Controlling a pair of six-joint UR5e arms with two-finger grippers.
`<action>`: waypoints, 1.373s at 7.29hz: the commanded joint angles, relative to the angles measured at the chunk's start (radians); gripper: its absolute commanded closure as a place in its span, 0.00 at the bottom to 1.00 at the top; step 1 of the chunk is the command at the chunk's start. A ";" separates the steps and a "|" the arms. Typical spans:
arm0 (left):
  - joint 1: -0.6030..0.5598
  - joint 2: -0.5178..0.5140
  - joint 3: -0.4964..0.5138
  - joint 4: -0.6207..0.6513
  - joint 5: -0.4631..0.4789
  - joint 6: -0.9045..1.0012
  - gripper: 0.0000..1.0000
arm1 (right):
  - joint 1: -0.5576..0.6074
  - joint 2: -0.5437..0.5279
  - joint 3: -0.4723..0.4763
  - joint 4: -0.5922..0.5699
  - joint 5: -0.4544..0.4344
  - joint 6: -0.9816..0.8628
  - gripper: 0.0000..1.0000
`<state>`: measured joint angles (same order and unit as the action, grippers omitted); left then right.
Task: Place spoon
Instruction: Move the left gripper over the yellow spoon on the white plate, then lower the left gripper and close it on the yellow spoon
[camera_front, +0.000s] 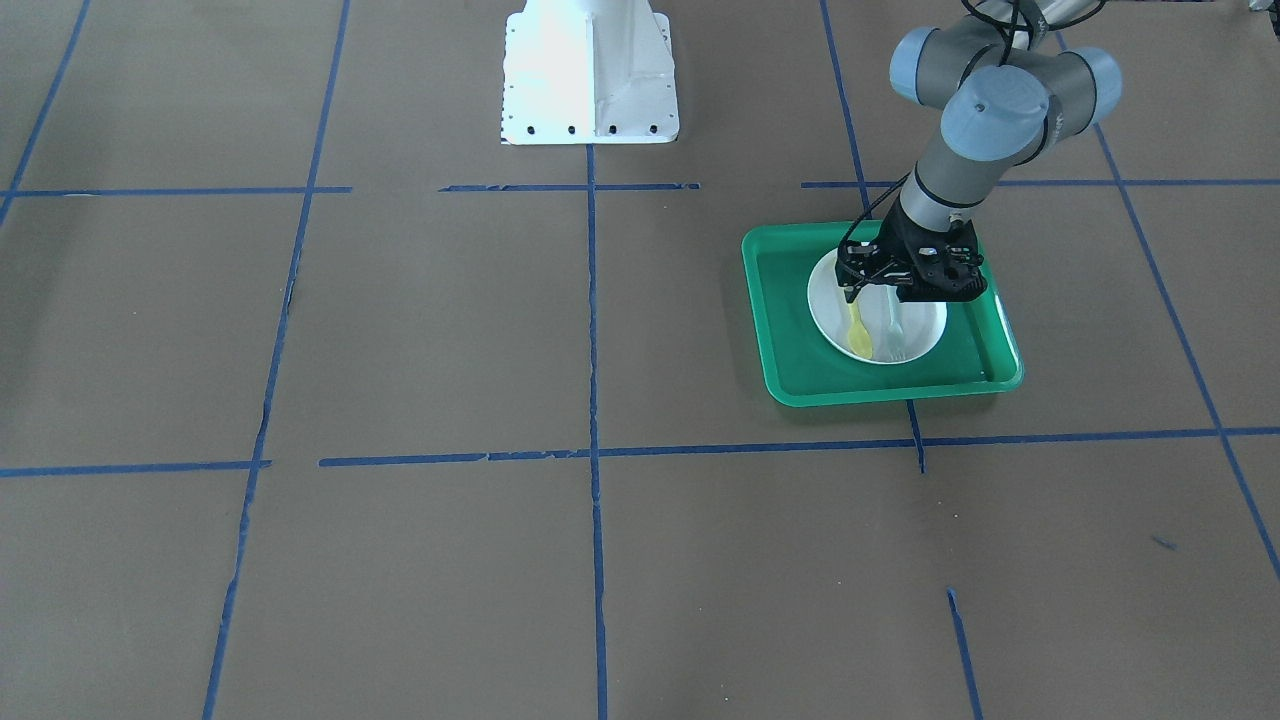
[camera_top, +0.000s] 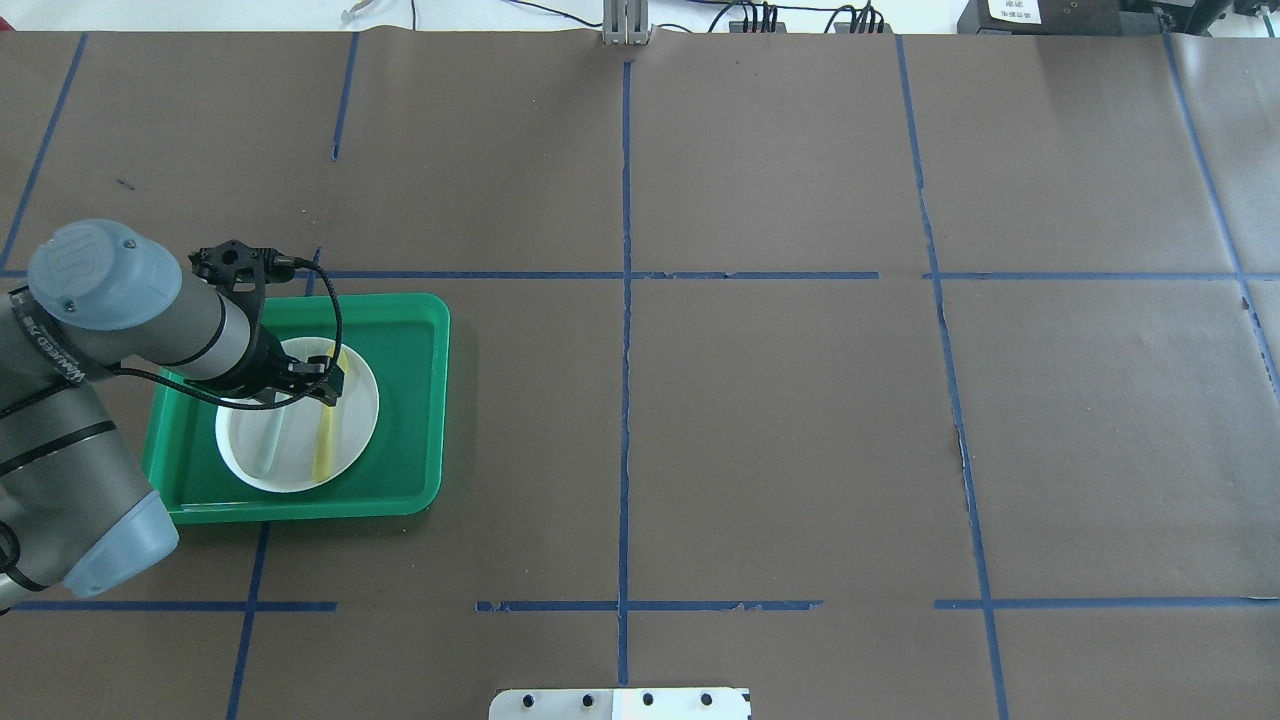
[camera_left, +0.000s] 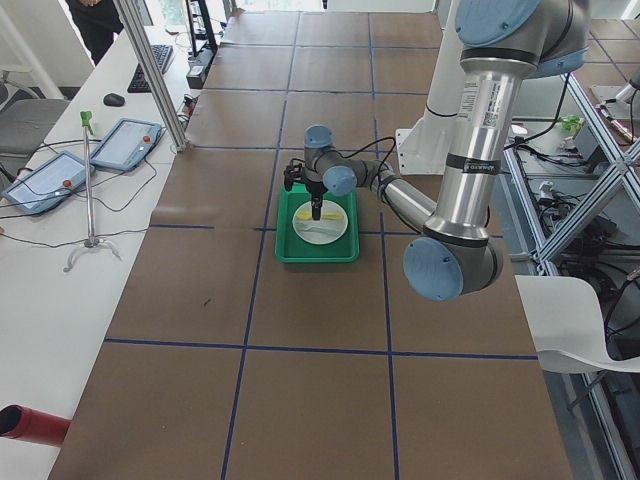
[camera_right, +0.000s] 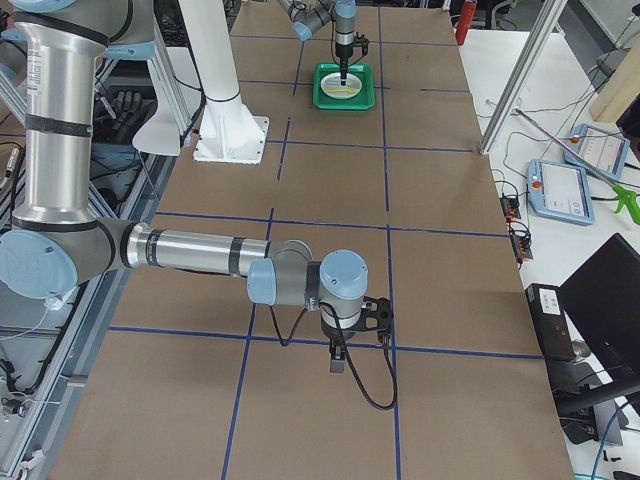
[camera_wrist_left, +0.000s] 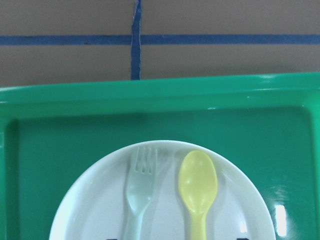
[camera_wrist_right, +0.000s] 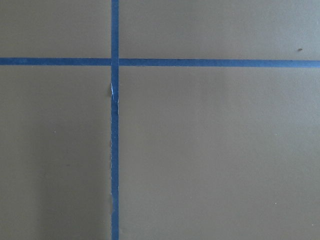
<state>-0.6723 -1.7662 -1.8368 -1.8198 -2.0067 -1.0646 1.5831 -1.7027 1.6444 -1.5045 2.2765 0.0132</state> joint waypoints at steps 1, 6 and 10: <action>0.022 -0.013 0.030 -0.001 0.000 -0.005 0.35 | 0.000 0.000 0.000 0.001 0.000 0.001 0.00; 0.039 -0.045 0.076 -0.001 -0.009 -0.005 0.41 | 0.000 0.000 0.000 0.000 0.000 0.001 0.00; 0.036 -0.035 0.077 0.007 -0.009 0.000 1.00 | 0.000 0.000 0.000 0.000 0.000 0.001 0.00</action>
<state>-0.6351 -1.8083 -1.7597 -1.8167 -2.0160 -1.0664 1.5830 -1.7027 1.6444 -1.5044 2.2765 0.0138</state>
